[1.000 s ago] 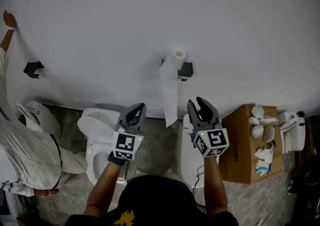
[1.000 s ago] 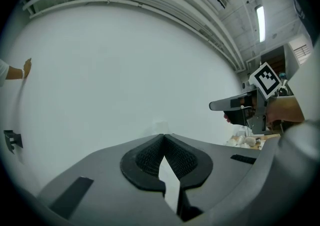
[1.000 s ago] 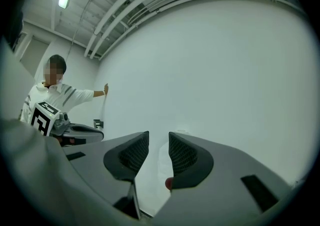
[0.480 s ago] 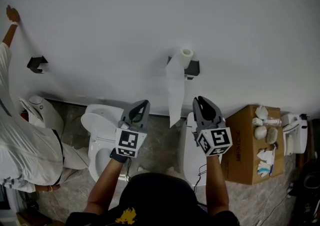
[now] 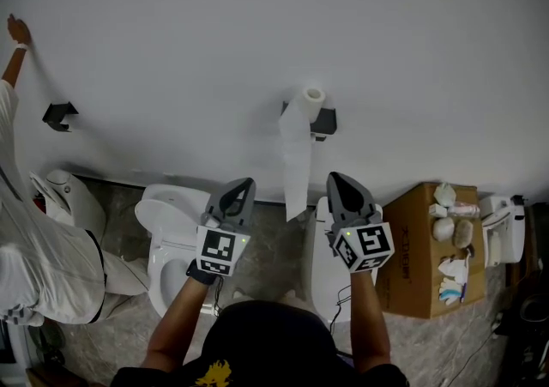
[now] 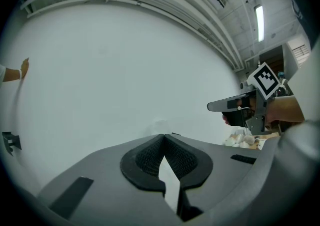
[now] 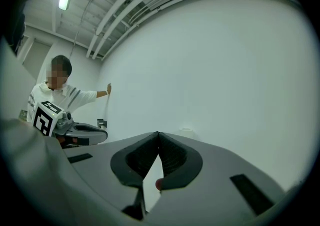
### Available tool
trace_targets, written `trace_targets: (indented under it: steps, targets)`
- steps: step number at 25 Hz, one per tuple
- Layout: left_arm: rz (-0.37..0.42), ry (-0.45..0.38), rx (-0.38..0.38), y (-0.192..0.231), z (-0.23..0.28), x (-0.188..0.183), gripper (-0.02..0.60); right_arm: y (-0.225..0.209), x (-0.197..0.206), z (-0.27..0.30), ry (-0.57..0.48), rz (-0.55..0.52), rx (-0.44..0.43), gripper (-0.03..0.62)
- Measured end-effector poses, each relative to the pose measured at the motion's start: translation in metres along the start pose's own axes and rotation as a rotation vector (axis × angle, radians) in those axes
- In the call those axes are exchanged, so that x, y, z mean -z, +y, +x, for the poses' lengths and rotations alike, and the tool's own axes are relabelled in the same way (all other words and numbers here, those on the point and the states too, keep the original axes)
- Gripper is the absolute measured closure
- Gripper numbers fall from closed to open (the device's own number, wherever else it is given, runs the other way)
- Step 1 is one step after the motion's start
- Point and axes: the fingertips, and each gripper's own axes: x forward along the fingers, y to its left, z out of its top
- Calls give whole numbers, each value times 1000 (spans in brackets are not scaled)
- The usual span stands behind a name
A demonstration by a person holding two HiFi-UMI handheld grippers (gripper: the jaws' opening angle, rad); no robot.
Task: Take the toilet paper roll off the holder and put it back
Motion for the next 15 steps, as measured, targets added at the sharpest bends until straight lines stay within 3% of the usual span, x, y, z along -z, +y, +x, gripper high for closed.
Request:
trace_targets:
  steps: [15]
  targets:
    - [-4, -5, 6, 0, 8, 0, 563, -7, 2, -1, -7, 19, 12, 592]
